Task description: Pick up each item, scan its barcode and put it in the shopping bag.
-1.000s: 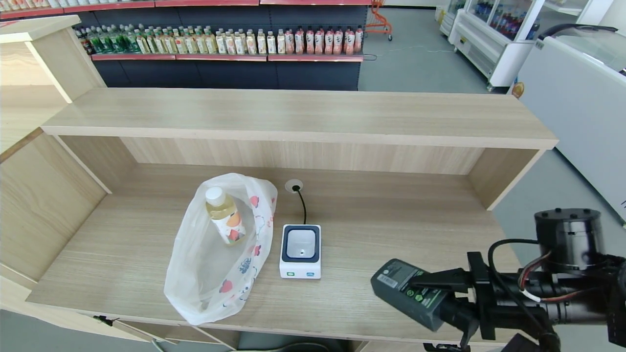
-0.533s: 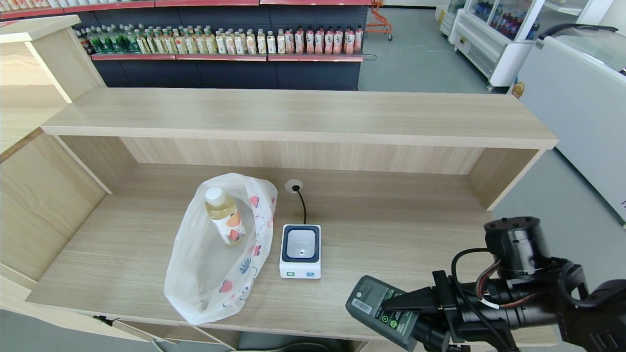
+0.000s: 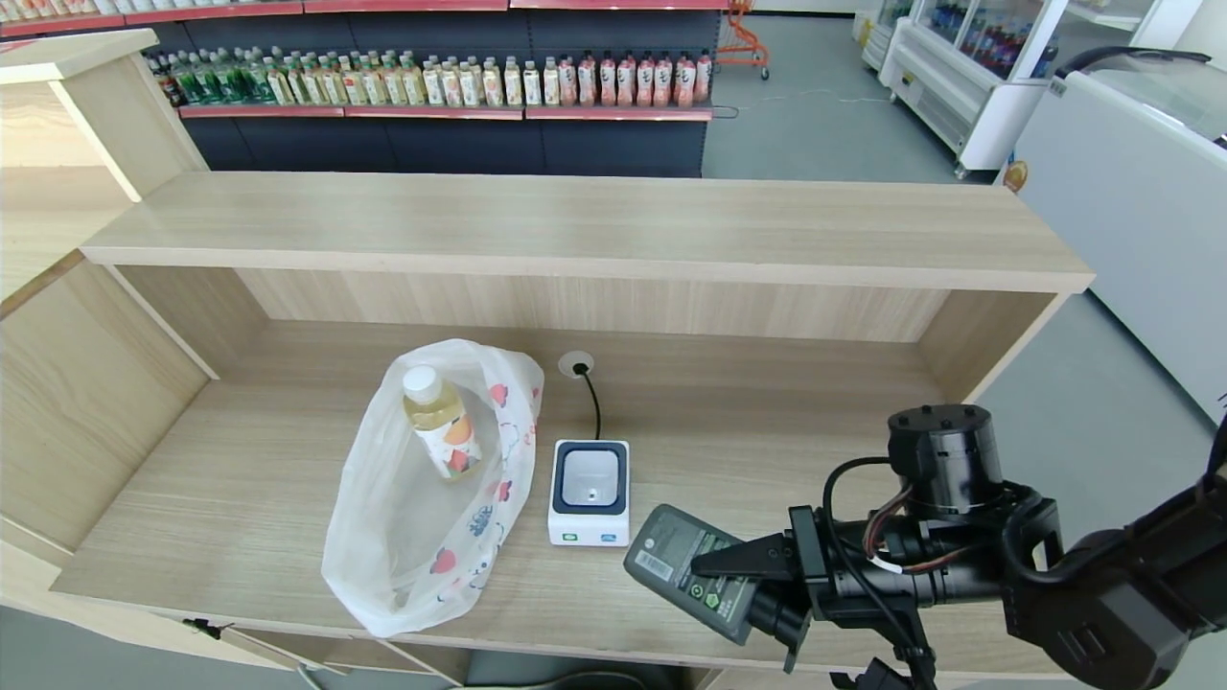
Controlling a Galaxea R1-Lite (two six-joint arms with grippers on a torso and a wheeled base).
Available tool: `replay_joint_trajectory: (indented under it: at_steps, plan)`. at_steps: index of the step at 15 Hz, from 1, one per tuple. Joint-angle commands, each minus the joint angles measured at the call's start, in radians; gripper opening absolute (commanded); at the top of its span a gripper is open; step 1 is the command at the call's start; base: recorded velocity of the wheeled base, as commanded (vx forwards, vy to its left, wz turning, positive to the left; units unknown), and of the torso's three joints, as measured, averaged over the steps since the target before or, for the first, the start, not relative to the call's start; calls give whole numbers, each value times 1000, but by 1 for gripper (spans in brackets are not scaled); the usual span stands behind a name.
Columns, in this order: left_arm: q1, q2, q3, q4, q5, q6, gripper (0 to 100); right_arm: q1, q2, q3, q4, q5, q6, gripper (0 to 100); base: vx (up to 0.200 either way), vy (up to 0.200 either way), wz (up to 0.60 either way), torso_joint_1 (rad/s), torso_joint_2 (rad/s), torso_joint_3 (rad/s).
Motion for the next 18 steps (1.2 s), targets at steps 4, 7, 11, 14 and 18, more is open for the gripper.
replay_joint_trajectory:
  at_steps: [4,7,11,14,18]
  plan:
    - [0,0,0,0,0,0,100,-6,2,-13,0,30,-98,0,0,0,0,0,0,0]
    - [0,0,0,0,0,0,100,-31,-12,-19,0,37,-112,0,0,0,0,0,0,0]
    - [0,0,0,0,0,0,100,-26,-12,-19,-1,52,-124,0,0,0,0,0,0,0]
    - [0,0,0,0,0,0,100,-23,-38,-14,0,52,-142,0,0,0,0,0,0,0]
    - [0,0,0,0,0,0,100,-22,-50,-17,0,52,-142,0,0,0,0,0,0,0]
